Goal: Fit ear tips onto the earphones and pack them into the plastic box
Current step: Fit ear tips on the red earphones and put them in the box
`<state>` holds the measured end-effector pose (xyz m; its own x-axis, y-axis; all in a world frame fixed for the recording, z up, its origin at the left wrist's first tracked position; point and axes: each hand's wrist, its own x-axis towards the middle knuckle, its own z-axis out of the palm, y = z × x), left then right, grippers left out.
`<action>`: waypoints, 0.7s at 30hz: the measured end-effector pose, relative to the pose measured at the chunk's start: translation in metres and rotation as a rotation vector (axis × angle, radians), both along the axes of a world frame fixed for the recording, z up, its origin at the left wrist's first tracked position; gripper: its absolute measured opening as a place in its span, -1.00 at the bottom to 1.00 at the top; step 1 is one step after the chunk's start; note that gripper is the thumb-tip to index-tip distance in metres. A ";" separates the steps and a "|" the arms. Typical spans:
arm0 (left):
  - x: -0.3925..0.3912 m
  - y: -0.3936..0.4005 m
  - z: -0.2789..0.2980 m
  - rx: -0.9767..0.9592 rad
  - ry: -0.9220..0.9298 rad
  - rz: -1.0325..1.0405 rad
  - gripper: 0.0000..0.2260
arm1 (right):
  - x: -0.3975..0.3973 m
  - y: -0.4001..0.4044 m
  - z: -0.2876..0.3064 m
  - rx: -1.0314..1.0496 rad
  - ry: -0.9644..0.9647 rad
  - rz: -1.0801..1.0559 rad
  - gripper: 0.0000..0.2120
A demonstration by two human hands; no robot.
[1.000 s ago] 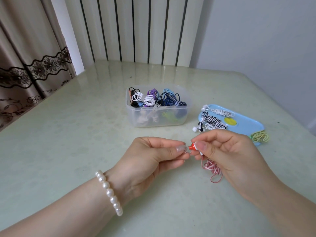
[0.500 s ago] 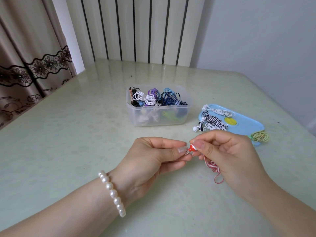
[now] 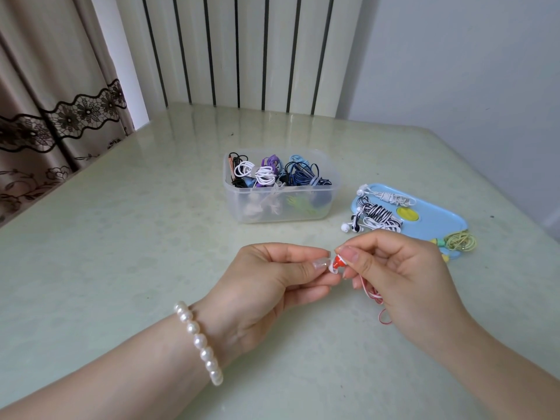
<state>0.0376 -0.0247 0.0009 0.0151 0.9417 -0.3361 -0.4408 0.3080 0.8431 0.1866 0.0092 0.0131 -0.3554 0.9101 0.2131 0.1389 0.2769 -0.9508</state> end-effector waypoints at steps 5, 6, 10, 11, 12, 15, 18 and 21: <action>0.000 0.001 0.000 -0.038 -0.028 0.004 -0.81 | 0.000 0.000 -0.002 0.002 -0.008 -0.002 -0.88; 0.000 0.001 0.000 -0.043 -0.029 0.002 -0.78 | -0.001 0.000 -0.002 0.008 -0.008 0.000 -0.87; 0.000 0.001 -0.002 -0.061 -0.035 0.003 -0.71 | 0.000 0.002 -0.005 0.066 -0.029 0.006 -0.86; 0.000 0.001 -0.002 -0.064 -0.033 0.002 -0.71 | 0.000 0.003 -0.007 0.083 -0.036 0.007 -0.85; 0.000 0.001 -0.002 -0.065 -0.028 -0.001 -0.72 | 0.000 0.004 -0.008 0.100 -0.043 0.008 -0.85; 0.000 0.001 -0.002 -0.074 -0.020 -0.016 -0.78 | 0.001 0.006 -0.013 0.147 -0.066 0.007 -0.89; 0.000 0.001 -0.002 -0.085 -0.024 -0.023 -0.81 | 0.001 0.009 -0.018 0.179 -0.082 -0.020 -0.91; -0.001 0.001 -0.002 -0.098 -0.038 -0.021 -0.79 | 0.000 0.008 -0.020 0.194 -0.104 -0.022 -0.91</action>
